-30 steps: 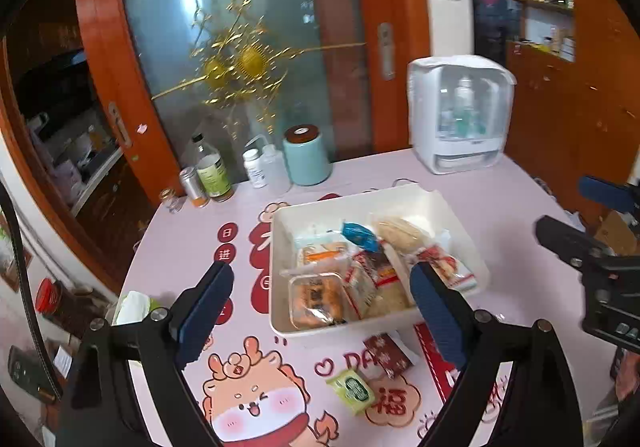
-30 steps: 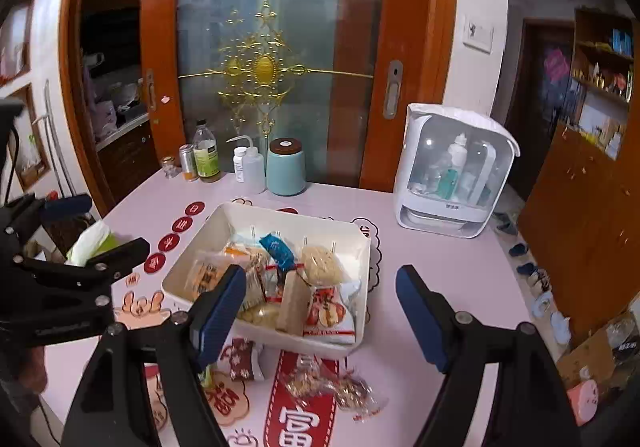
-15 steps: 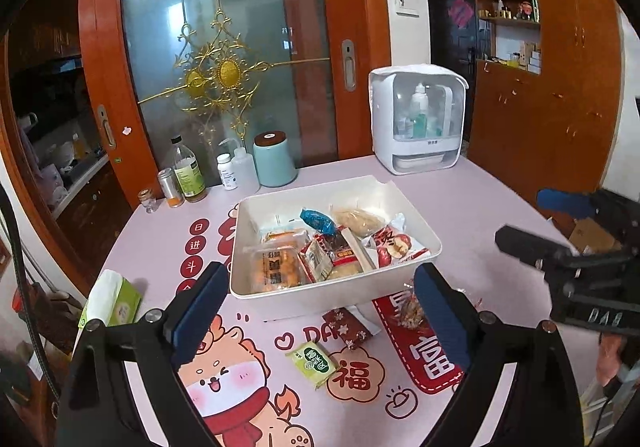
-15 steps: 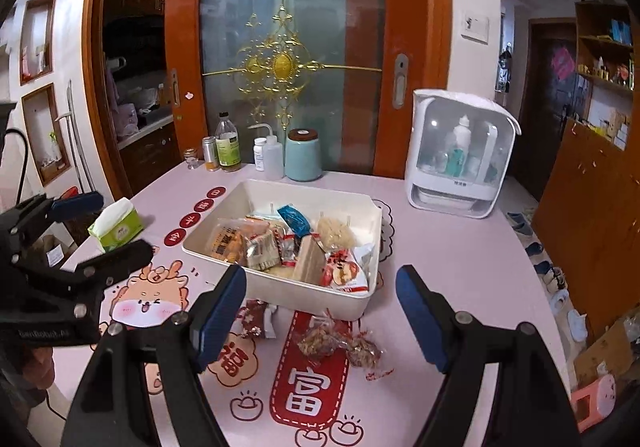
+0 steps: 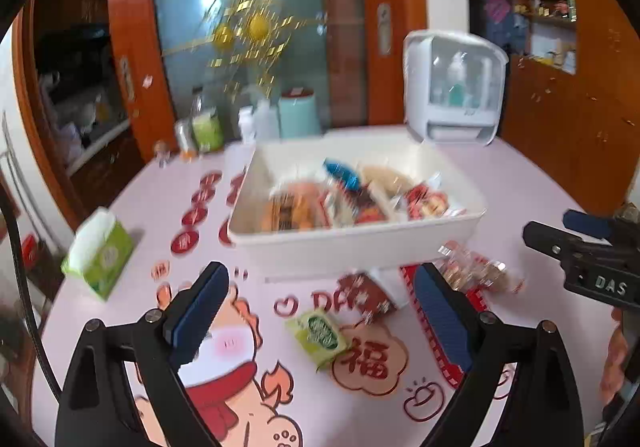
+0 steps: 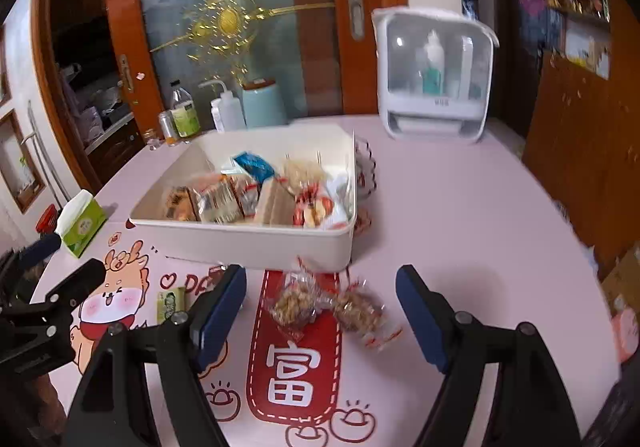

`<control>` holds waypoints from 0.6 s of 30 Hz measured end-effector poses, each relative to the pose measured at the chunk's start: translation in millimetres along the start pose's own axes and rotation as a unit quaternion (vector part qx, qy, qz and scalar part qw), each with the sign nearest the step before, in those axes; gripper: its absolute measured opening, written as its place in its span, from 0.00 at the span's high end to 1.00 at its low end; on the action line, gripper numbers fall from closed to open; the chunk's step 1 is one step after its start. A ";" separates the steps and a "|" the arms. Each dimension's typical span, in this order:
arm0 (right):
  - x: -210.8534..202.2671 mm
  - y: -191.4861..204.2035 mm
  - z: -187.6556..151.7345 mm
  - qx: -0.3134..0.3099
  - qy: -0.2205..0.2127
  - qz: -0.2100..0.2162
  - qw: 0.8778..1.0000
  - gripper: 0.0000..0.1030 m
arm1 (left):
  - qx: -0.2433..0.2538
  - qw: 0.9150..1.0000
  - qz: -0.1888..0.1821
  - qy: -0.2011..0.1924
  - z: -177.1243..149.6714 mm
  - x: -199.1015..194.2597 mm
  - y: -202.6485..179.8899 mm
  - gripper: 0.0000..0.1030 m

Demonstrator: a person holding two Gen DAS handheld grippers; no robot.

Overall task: Organize snacks
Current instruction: 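Withdraw both tools from the tray toward the remaining snacks, then grasp the green-wrapped pack with the left tool while the right tool grasps a nut bag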

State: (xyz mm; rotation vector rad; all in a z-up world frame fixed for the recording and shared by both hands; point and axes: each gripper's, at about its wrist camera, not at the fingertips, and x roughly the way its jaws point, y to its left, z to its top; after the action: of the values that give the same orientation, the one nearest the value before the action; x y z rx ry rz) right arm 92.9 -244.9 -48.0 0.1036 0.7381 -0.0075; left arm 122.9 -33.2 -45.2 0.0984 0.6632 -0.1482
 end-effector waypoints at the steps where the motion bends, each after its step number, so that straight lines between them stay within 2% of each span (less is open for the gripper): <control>1: 7.6 1.0 -6.9 0.007 0.007 0.008 1.000 0.24 | -0.013 1.000 -0.001 0.014 -5.1 10.8 3.2 0.09; 5: 38.9 8.1 -30.9 0.016 0.047 0.022 0.999 0.24 | -0.049 0.997 0.010 0.052 -18.6 43.6 12.2 0.09; 11: 76.3 5.7 -51.9 0.038 0.098 0.042 0.994 0.24 | -0.077 0.993 0.035 0.087 -36.4 80.1 17.4 0.09; 18: 106.1 -4.1 -50.1 0.078 0.117 0.060 0.988 0.24 | -0.094 0.986 0.044 0.128 -55.0 113.7 21.2 0.09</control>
State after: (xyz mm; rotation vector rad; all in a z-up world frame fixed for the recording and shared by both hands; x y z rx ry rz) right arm 137.5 -241.0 -156.5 0.3026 0.9647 0.0621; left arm 181.7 -16.8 -157.8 -0.0370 0.9243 0.0136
